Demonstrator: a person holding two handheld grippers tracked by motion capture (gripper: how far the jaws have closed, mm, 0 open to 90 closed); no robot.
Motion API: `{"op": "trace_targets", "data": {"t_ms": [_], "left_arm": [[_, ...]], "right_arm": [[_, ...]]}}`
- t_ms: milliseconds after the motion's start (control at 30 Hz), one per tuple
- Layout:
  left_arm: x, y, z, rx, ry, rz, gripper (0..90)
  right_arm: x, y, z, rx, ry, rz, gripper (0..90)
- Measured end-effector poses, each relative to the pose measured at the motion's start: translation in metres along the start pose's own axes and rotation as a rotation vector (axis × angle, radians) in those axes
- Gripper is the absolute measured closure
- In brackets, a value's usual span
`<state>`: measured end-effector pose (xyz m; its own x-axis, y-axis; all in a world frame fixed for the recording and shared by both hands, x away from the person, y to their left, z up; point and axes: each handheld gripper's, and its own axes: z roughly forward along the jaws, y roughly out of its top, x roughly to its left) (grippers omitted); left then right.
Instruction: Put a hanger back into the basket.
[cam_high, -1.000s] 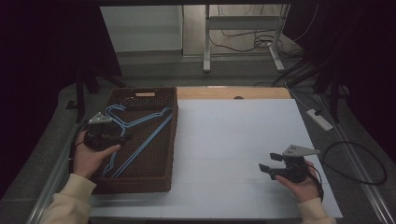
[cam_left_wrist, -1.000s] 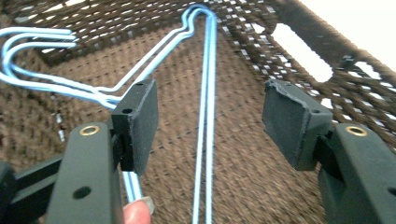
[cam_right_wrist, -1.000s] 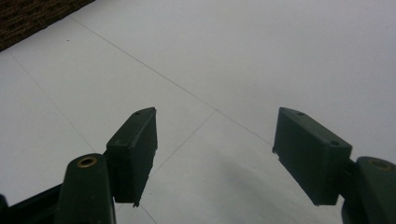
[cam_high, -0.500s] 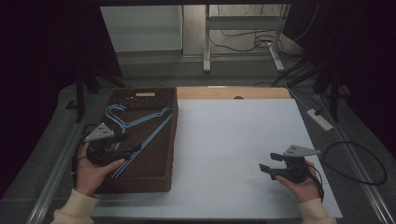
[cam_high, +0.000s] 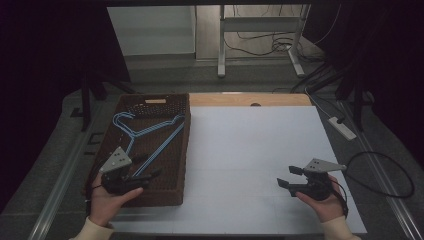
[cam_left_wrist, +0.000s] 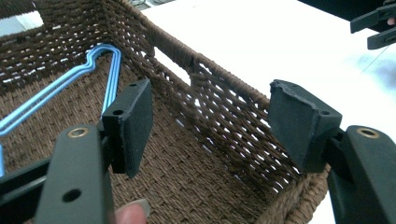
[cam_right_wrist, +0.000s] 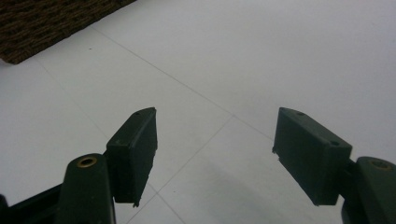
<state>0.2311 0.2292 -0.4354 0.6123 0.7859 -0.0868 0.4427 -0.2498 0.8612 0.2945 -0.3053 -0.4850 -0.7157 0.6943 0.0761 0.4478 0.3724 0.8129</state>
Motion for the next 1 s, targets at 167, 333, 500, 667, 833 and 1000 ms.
{"op": "trace_targets", "data": {"t_ms": [167,333,500,667,833,1000], "left_arm": [[-0.002,-0.007,0.002,0.007,0.003,-0.006,31.6],[-0.004,-0.009,0.005,0.002,-0.001,-0.008,31.7],[-0.006,-0.011,0.007,0.004,-0.002,-0.004,31.8],[-0.006,-0.012,0.008,0.006,0.002,-0.004,31.9],[-0.005,-0.012,0.008,0.003,0.003,-0.003,32.0],[-0.004,-0.013,0.008,0.002,0.004,-0.002,32.4]], "right_arm": [[0.004,-0.003,-0.004,-0.002,0.003,-0.006,30.9],[0.004,-0.005,-0.005,-0.005,0.005,-0.008,31.0],[0.005,-0.004,-0.003,-0.002,0.009,-0.019,31.0],[0.004,-0.005,-0.002,0.001,0.011,-0.02,31.0],[0.003,-0.005,-0.001,0.005,0.01,-0.022,31.1],[0.003,-0.005,-0.001,0.005,0.006,-0.021,31.0]]}}
